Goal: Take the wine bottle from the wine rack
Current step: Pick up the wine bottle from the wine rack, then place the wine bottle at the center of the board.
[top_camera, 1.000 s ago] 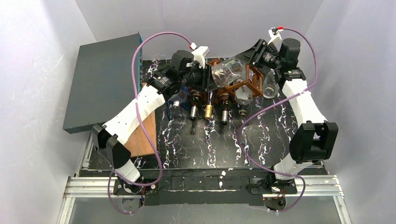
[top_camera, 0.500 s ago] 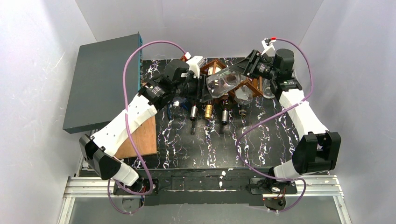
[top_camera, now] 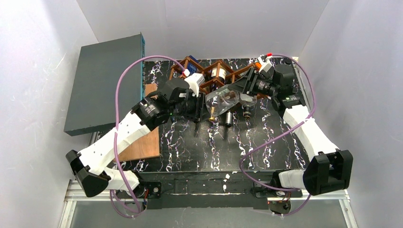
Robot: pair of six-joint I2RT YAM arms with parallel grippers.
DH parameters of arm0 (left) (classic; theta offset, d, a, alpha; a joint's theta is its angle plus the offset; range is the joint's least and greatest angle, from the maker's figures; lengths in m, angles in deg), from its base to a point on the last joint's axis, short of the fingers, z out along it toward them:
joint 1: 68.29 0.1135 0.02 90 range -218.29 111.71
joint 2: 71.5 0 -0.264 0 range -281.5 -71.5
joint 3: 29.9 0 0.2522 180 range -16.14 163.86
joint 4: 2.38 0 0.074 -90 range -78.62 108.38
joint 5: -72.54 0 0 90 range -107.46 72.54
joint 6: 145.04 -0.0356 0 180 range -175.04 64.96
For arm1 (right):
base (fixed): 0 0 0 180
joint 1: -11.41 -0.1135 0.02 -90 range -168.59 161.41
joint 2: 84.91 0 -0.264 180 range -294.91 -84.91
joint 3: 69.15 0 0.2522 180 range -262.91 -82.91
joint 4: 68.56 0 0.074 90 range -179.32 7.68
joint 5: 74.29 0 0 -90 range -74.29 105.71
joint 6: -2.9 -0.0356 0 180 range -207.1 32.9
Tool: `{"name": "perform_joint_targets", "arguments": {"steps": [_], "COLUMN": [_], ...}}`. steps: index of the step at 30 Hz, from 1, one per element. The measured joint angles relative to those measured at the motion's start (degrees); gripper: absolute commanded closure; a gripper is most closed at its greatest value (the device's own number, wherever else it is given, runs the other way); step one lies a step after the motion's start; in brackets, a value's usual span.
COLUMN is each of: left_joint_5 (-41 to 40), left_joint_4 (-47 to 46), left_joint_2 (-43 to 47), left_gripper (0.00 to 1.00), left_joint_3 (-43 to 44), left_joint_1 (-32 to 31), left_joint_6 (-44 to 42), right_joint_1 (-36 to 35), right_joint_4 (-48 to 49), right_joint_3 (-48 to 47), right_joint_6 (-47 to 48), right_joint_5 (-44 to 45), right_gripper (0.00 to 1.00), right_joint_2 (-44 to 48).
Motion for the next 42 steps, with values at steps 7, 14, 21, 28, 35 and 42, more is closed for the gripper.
{"name": "perform_joint_targets", "arguments": {"steps": [7, 14, 21, 28, 35, 42], "left_joint_5": [-2.49, -3.69, -3.61, -1.14, 1.14, 1.90], "left_joint_4": [1.49, 1.84, 1.51, 0.92, 1.05, 2.34], "left_joint_2": [3.37, 6.10, 7.96, 8.76, 9.22, 9.22], "left_gripper": [1.00, 1.00, 1.00, 1.00, 1.00, 1.00], "left_joint_3": [-4.96, -9.35, -14.03, -17.66, -20.48, -20.83], "left_joint_1": [-3.48, -6.40, -8.15, -8.55, -8.83, -8.90], "left_joint_6": [2.32, 4.76, 7.06, 8.66, 9.27, 9.16], "right_joint_1": [-2.12, -3.50, -4.87, -5.88, -7.15, -8.33], "right_joint_4": [-2.21, -4.09, -6.08, -7.23, -7.89, -7.45], "right_joint_3": [5.35, 10.40, 15.02, 19.23, 22.84, 24.37], "right_joint_6": [0.87, 1.57, 2.23, 2.54, 2.62, 2.82], "right_joint_5": [0.00, -0.02, 0.00, 0.44, 0.66, 0.68], "right_gripper": [0.37, 0.36, 0.35, 0.34, 0.31, 0.26], "right_joint_2": [2.86, 6.19, 8.11, 9.42, 10.05, 10.14]}}
